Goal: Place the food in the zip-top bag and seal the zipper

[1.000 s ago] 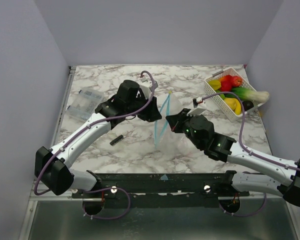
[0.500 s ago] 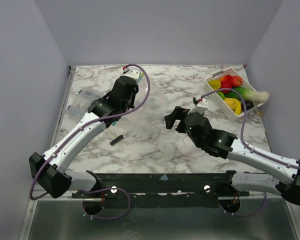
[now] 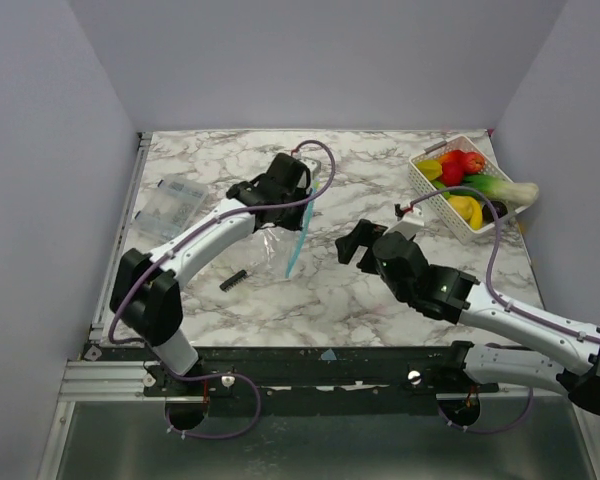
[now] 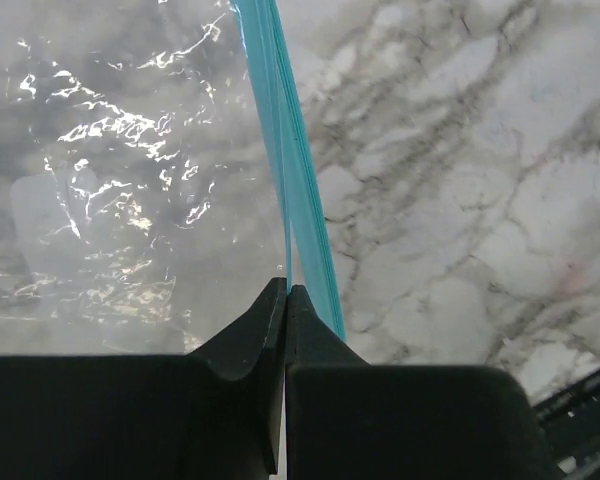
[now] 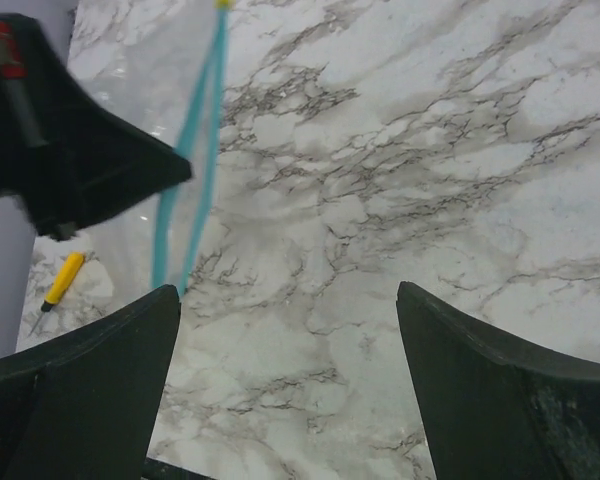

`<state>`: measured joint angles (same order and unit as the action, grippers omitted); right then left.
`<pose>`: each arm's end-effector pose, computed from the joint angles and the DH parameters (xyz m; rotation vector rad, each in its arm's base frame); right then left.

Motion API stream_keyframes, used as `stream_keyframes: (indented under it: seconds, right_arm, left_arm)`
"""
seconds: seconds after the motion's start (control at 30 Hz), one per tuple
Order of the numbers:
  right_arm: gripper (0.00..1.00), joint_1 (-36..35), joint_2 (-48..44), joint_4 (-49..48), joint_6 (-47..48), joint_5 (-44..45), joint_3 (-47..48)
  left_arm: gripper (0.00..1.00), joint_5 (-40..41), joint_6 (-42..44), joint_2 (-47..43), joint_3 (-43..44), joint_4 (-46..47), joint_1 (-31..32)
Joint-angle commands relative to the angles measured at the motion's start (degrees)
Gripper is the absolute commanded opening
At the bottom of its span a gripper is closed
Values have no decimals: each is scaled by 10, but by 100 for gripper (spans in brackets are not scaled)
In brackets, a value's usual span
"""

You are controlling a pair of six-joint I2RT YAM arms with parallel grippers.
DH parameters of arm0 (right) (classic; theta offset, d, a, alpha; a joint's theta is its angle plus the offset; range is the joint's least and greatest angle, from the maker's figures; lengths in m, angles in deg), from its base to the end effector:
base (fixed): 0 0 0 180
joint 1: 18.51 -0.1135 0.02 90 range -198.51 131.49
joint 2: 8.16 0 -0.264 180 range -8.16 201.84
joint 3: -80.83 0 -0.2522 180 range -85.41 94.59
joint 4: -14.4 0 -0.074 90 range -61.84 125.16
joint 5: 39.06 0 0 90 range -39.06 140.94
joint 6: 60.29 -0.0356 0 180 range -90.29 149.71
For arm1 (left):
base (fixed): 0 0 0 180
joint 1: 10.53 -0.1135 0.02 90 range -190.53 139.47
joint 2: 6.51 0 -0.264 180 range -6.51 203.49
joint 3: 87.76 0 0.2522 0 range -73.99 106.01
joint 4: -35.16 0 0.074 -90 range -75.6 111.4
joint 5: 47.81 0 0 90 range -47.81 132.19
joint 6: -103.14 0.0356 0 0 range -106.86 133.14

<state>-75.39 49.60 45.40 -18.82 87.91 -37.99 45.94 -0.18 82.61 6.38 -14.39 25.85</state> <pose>0.1391 0.1740 0.3044 0.2520 1.9738 0.5449 0.2793 -0.2029 0.3227 0.4424 2.3313 -0.3473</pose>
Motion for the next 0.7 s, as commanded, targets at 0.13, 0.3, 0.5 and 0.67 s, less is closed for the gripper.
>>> stream_keyframes:
  seconds: [0.13, 0.3, 0.5, 0.67]
  right_arm:
    - [81, 22, 26, -130, -36, -115, -60]
    - [69, 112, 48, -214, -66, -239, -91]
    - [62, 128, 142, -229, -62, -276, -46]
    - [49, 127, 184, -221, -61, -251, -38]
  left_arm:
    - [0, -273, -97, 42, -45, 42, -2]
    - [0, -294, -118, 37, -55, 53, -2]
    - [0, -298, -121, 28, -60, 55, -2]
    - [0, -279, -117, 5, -66, 57, -1]
